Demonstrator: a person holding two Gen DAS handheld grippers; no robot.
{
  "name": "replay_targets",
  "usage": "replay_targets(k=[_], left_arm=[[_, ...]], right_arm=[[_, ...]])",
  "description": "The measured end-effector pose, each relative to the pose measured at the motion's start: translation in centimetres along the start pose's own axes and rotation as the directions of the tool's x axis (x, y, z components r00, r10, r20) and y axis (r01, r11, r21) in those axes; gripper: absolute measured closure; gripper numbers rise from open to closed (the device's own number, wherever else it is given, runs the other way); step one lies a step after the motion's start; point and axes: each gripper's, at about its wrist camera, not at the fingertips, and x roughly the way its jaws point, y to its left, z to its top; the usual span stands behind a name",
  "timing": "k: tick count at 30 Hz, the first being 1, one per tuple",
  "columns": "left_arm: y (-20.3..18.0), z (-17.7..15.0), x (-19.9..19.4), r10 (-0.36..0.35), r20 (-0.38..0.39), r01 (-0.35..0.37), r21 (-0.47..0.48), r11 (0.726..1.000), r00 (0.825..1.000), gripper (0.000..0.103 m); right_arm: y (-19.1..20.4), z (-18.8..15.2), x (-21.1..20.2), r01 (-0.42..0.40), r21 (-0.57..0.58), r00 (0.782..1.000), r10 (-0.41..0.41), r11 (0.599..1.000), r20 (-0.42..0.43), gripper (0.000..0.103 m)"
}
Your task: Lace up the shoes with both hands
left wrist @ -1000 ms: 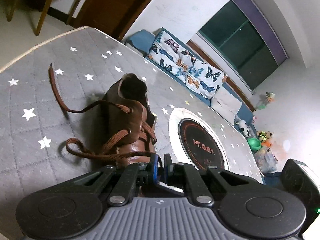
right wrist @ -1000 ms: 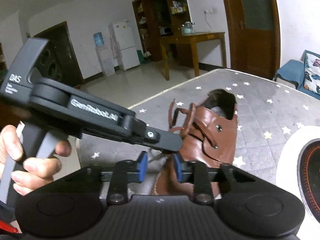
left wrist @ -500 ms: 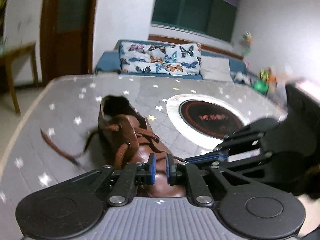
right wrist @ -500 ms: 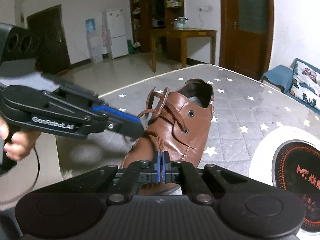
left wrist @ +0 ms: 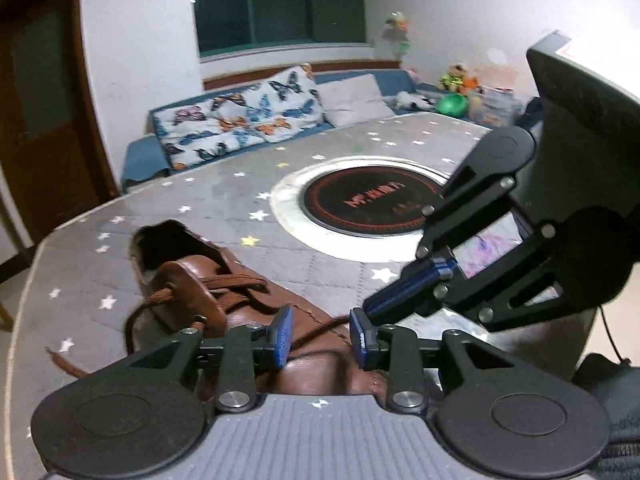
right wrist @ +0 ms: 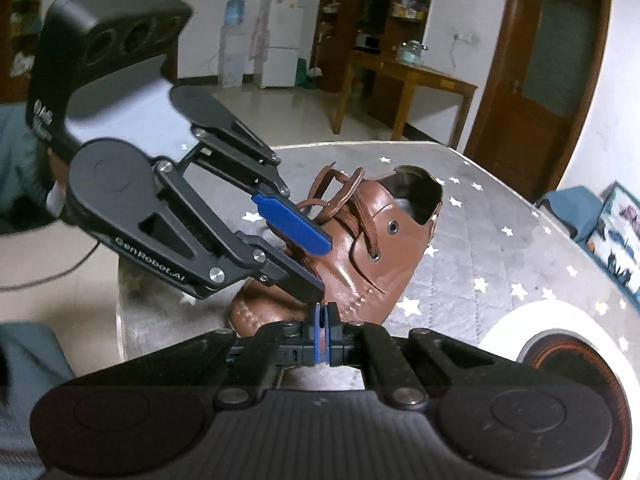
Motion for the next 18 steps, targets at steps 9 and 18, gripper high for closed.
replay_targets(k=[9, 18], left_arm=[[-0.7, -0.4, 1.2, 0.046, -0.039, -0.043, 0.087, 0.995, 0.998, 0.069], [0.3, -0.6, 0.4, 0.051, -0.028, -0.050, 0.046, 0.998, 0.998, 0.069]], right_arm=[[-0.4, -0.1, -0.6, 0.010, -0.012, 1.000, -0.010, 1.000, -0.013, 0.101], [-1.4, -0.5, 0.9, -0.047, 0.088, 0.999, 0.048, 0.995, -0.005, 0.084]])
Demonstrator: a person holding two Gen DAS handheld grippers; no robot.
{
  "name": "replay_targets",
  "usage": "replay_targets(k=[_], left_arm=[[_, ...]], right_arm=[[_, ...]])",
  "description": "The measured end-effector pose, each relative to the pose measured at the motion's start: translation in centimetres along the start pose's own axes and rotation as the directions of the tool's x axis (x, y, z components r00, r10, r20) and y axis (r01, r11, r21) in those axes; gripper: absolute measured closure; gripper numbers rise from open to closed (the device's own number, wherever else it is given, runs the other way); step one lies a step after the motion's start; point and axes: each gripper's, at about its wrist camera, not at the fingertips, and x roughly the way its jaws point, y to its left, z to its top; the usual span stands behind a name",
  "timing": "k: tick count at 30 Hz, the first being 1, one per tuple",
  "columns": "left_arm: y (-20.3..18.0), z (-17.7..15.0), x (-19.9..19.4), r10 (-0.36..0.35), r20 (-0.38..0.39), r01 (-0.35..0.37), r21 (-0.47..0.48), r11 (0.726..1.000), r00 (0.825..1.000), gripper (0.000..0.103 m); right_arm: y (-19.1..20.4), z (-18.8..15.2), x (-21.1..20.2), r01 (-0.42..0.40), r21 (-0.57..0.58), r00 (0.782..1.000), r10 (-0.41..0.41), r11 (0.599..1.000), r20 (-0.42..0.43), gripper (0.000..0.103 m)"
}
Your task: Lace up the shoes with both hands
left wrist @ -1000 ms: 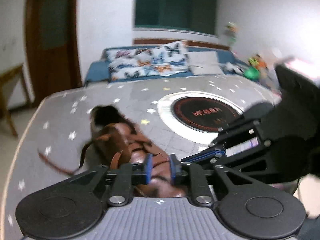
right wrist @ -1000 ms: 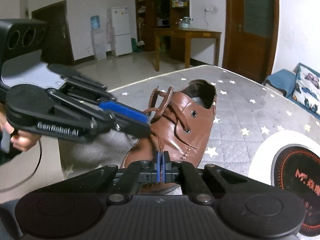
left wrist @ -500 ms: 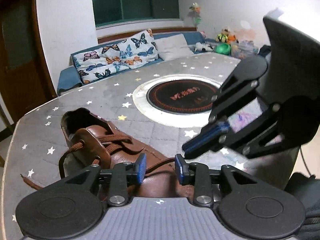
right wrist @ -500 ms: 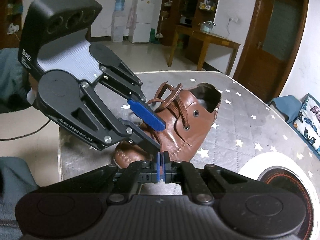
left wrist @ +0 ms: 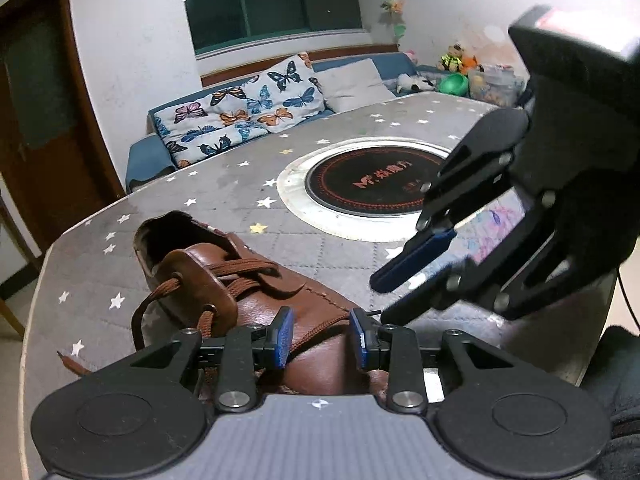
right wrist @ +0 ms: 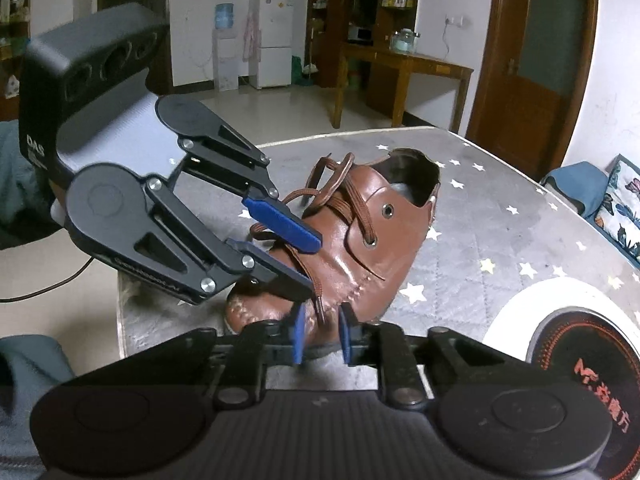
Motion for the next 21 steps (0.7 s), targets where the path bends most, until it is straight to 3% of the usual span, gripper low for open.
replay_targets(k=[5, 9, 11, 12, 14, 21], left_arm=[[0.4, -0.1, -0.3, 0.003, 0.005, -0.003, -0.007, 1.000, 1.000, 0.069], [1.2, -0.3, -0.5, 0.005, 0.008, -0.005, -0.033, 0.999, 1.000, 0.069], [1.4, -0.3, -0.8, 0.002, 0.008, -0.002, -0.032, 0.999, 1.000, 0.069], [1.5, -0.4, -0.9, 0.001, 0.007, -0.001, -0.028, 1.000, 1.000, 0.069], [1.3, -0.3, -0.8, 0.002, -0.001, -0.002, -0.004, 1.000, 1.000, 0.069], [0.1, -0.1, -0.2, 0.011, -0.002, -0.011, 0.077, 0.997, 1.000, 0.068]], right_arm=[[-0.9, 0.2, 1.2, -0.024, 0.050, 0.999, 0.023, 0.998, 0.024, 0.081], [-2.2, -0.1, 2.1, -0.088, 0.121, 0.996, 0.086, 0.989, 0.018, 0.081], [-2.5, -0.1, 2.1, -0.100, 0.130, 0.995, 0.098, 0.986, 0.020, 0.085], [-2.5, -0.2, 2.1, -0.102, 0.130, 0.995, 0.100, 0.986, 0.019, 0.095], [-2.2, 0.0, 2.1, -0.081, 0.100, 0.997, 0.081, 0.992, 0.011, 0.101], [-1.0, 0.5, 0.8, -0.076, 0.009, 0.997, 0.075, 0.997, 0.034, 0.102]])
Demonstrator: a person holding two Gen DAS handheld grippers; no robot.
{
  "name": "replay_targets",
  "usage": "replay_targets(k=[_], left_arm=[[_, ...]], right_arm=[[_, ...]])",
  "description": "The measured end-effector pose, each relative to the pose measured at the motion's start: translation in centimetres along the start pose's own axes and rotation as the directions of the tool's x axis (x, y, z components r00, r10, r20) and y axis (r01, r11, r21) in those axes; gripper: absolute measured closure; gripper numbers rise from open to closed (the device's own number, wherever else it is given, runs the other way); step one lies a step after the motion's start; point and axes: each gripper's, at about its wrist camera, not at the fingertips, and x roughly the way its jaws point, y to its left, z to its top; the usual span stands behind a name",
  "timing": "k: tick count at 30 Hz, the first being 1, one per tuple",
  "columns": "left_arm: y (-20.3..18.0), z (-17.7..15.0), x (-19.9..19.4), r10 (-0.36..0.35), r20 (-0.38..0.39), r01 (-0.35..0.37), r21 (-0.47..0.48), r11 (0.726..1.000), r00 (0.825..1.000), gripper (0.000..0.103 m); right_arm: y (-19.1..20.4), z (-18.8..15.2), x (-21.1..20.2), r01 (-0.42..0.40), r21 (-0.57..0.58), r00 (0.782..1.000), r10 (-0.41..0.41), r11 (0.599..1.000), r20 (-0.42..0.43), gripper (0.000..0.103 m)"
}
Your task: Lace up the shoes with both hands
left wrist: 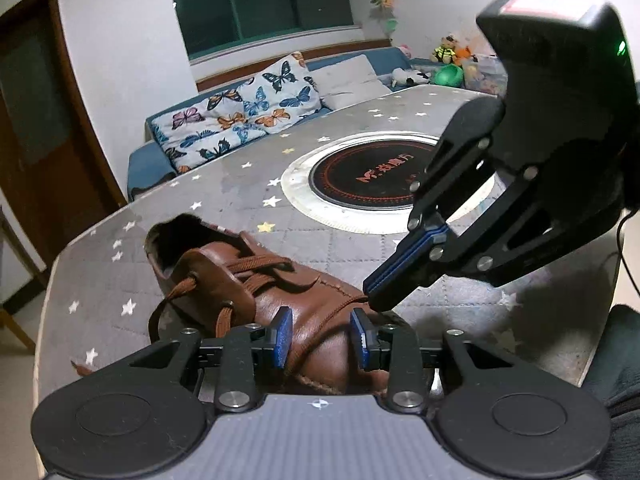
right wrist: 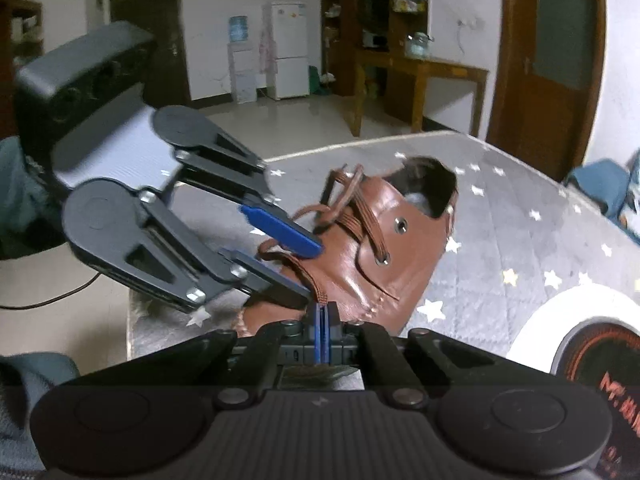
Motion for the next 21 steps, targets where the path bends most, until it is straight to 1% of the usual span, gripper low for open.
replay_targets(k=[2, 3, 4, 6, 9, 13, 17, 19, 20, 21], left_arm=[[-0.3, 0.0, 0.2, -0.003, 0.003, 0.003, 0.010, 1.000, 1.000, 0.068], [-0.5, 0.1, 0.3, -0.004, 0.006, 0.004, 0.013, 1.000, 1.000, 0.070], [-0.7, 0.0, 0.3, -0.005, 0.009, 0.005, 0.017, 1.000, 1.000, 0.073], [-1.0, -0.1, 0.3, 0.001, 0.011, -0.001, 0.020, 1.000, 1.000, 0.086], [-0.8, -0.2, 0.3, 0.017, 0.014, -0.016, -0.017, 1.000, 1.000, 0.094], [-0.3, -0.3, -0.1, 0.033, 0.028, -0.031, -0.070, 0.997, 0.999, 0.096], [0.3, -0.1, -0.5, 0.062, 0.038, -0.057, -0.118, 0.991, 0.997, 0.098], [0.6, -0.1, -0.6, 0.060, 0.042, -0.054, -0.137, 0.989, 0.997, 0.098], [0.6, -0.1, -0.7, 0.058, 0.043, -0.051, -0.134, 0.990, 0.997, 0.098], [0.5, -0.1, -0.7, 0.055, 0.044, -0.049, -0.131, 0.990, 0.998, 0.098]], right_arm=[[0.4, 0.2, -0.4, 0.003, -0.024, 1.000, -0.003, 1.000, 0.005, 0.102], [0.6, 0.3, -0.6, 0.004, -0.035, 1.000, -0.004, 0.999, 0.007, 0.102], [0.7, 0.4, -0.7, 0.009, -0.044, 1.000, -0.009, 0.999, 0.010, 0.102], [0.8, 0.5, -0.9, 0.017, -0.052, 1.000, -0.017, 0.998, 0.011, 0.102], [0.7, 0.6, -1.2, 0.024, -0.046, 1.000, -0.024, 0.999, 0.019, 0.102], [0.5, 0.6, -1.5, 0.033, -0.037, 0.999, -0.032, 0.999, 0.035, 0.101], [0.2, 0.8, -1.9, 0.044, -0.019, 0.998, -0.043, 0.999, 0.055, 0.098], [-0.1, 0.8, -2.1, 0.046, -0.005, 0.997, -0.045, 0.999, 0.063, 0.098], [-0.1, 0.7, -2.1, 0.047, 0.000, 0.997, -0.047, 0.999, 0.063, 0.095], [-0.2, 0.7, -2.1, 0.053, 0.003, 0.996, -0.053, 0.999, 0.065, 0.090]])
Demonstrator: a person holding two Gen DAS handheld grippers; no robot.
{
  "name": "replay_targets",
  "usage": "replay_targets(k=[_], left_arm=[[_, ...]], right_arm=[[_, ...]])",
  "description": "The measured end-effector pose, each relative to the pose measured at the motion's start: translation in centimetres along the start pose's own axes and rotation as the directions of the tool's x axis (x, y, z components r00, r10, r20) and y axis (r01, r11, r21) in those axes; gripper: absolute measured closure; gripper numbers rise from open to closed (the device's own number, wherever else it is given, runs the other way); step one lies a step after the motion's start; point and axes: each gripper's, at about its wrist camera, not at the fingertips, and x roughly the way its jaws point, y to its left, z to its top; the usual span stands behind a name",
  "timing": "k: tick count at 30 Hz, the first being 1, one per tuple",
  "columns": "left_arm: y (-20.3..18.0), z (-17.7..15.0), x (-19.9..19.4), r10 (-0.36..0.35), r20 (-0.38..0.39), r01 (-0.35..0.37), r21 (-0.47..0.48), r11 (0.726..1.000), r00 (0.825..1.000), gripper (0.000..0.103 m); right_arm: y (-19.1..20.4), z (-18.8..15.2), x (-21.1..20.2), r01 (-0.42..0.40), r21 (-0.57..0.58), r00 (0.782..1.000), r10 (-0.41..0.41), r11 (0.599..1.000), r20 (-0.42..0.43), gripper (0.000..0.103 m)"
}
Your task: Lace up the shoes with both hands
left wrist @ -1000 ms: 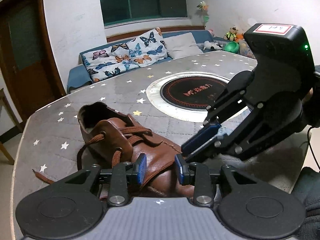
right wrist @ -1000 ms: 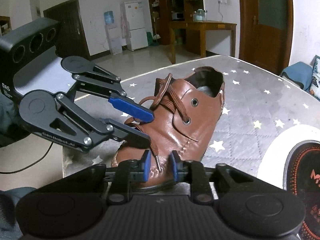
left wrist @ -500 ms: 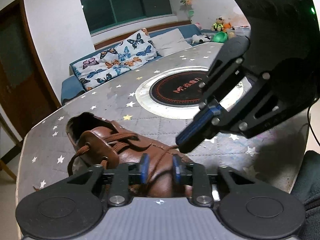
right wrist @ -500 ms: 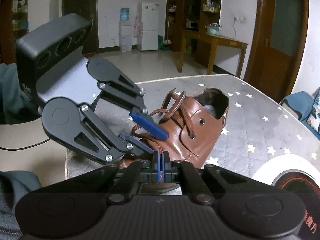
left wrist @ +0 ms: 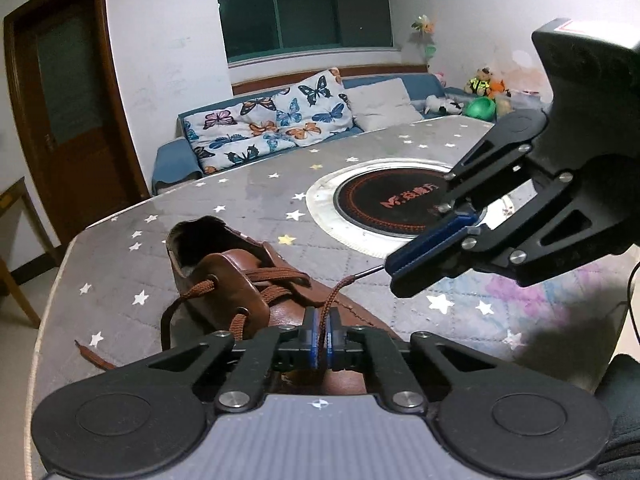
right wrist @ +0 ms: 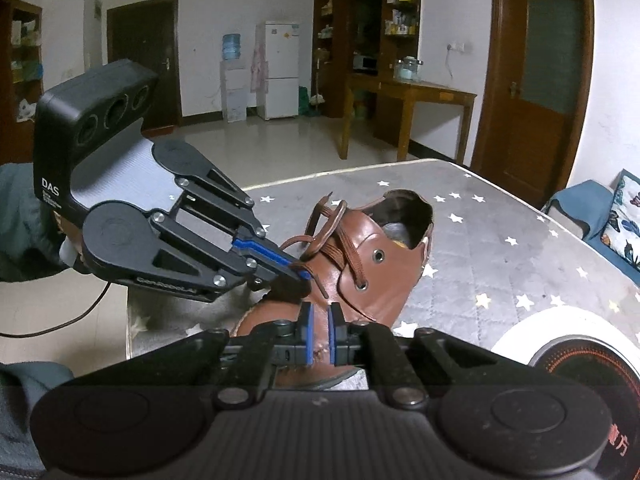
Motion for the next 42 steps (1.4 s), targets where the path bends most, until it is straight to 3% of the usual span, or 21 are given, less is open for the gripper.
replay_targets(k=[3, 5, 7, 12, 27, 35, 42], left_arm=[[-0.5, 0.0, -0.1, -0.013, -0.004, 0.013, 0.021, 1.000, 1.000, 0.098], [-0.7, 0.0, -0.1, -0.024, -0.005, 0.024, 0.032, 0.999, 1.000, 0.098], [-0.8, 0.0, -0.1, -0.026, -0.003, 0.026, 0.037, 0.999, 1.000, 0.098], [-0.7, 0.0, 0.1, -0.035, -0.004, 0.035, 0.032, 0.999, 0.999, 0.098], [-1.0, 0.1, -0.2, -0.041, 0.038, 0.039, 0.033, 0.999, 0.998, 0.098], [-0.6, 0.9, -1.3, 0.120, 0.054, -0.119, -0.033, 0.992, 0.991, 0.100], [1.5, 2.6, -4.5, 0.320, 0.108, -0.311, -0.095, 0.946, 0.941, 0.101]], right_arm=[[0.0, 0.1, 0.1, 0.014, -0.010, 1.000, -0.014, 1.000, 0.011, 0.078], [0.2, 0.2, 0.4, 0.010, -0.023, 1.000, -0.009, 1.000, 0.011, 0.078], [0.3, 0.3, 0.6, 0.005, -0.038, 1.000, -0.005, 0.999, 0.009, 0.079], [0.6, 0.5, 0.8, -0.010, -0.060, 1.000, 0.011, 0.998, 0.013, 0.099], [0.6, 0.1, 0.9, -0.019, -0.060, 1.000, 0.018, 0.998, -0.013, 0.101], [0.3, 0.2, 1.2, -0.006, -0.018, 1.000, 0.007, 1.000, 0.009, 0.100], [-0.3, -0.1, 3.0, 0.012, 0.039, 0.998, -0.009, 0.999, -0.061, 0.099]])
